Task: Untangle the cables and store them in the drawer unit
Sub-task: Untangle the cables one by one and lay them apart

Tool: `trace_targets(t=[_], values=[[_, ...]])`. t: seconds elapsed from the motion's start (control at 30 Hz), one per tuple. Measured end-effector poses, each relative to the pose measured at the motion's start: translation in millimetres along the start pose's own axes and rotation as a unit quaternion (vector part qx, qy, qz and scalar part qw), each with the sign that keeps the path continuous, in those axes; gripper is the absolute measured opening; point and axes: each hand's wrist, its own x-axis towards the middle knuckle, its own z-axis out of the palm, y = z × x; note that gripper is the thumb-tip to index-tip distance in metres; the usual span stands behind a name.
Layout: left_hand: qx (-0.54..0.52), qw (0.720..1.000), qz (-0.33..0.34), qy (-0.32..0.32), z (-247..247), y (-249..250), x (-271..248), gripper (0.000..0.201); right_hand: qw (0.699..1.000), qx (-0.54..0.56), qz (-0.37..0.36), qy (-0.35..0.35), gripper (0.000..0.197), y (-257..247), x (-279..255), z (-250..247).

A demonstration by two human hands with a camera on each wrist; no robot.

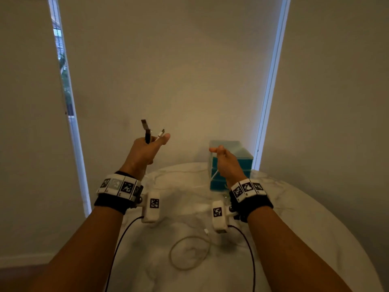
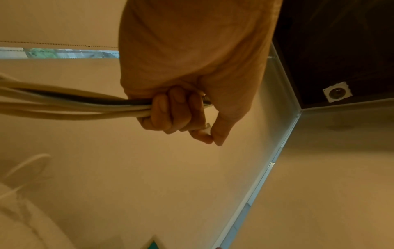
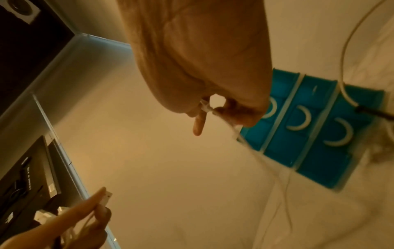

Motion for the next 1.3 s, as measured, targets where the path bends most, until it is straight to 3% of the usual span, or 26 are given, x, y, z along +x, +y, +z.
trace_targets(t=[0.2,0.37,0.53,0.63,0.77,0.87,0.97,1.07,1.17,1.23,1.3], values=[[0.034,0.998,-0.025,-0.048,22,-11,-1,0.039,0.981,0.173,-0.007,0.083,0.042,4,-22,-37],[0.045,0.994,-0.013,-0.096,44,-14,-7,0.04,0.981,0.18,-0.04,0.064,0.022,10,-44,-38],[0.094,0.982,0.03,-0.162,68,-19,-20,0.01,0.983,0.164,-0.04,0.066,0.029,26,-55,-29],[0.093,0.973,0.027,-0.212,82,-23,-28,0.03,0.975,0.211,-0.035,0.06,0.031,30,-66,-17],[-0.021,0.959,-0.042,-0.279,92,-23,-30,0.044,0.925,0.373,0.021,0.063,0.028,35,-72,-10],[0.025,0.958,-0.013,-0.287,94,-23,-34,0.051,0.887,0.455,0.059,0.059,0.025,38,-70,-13],[0.137,0.956,0.045,-0.254,95,-22,-41,0.051,0.897,0.426,0.106,0.054,0.029,45,-67,-9],[0.237,0.934,0.092,-0.251,102,-19,-54,0.05,0.893,0.427,0.14,0.029,0.024,45,-69,1],[0.314,0.891,0.117,-0.306,114,-19,-69,0.047,0.92,0.373,0.117,-0.007,0.033,37,-73,12],[0.297,0.875,0.126,-0.362,120,-21,-80,0.044,0.941,0.319,0.112,0.008,0.024,38,-73,15],[0.273,0.87,0.121,-0.392,123,-21,-90,0.043,0.947,0.291,0.127,0.044,0.027,46,-70,16]])
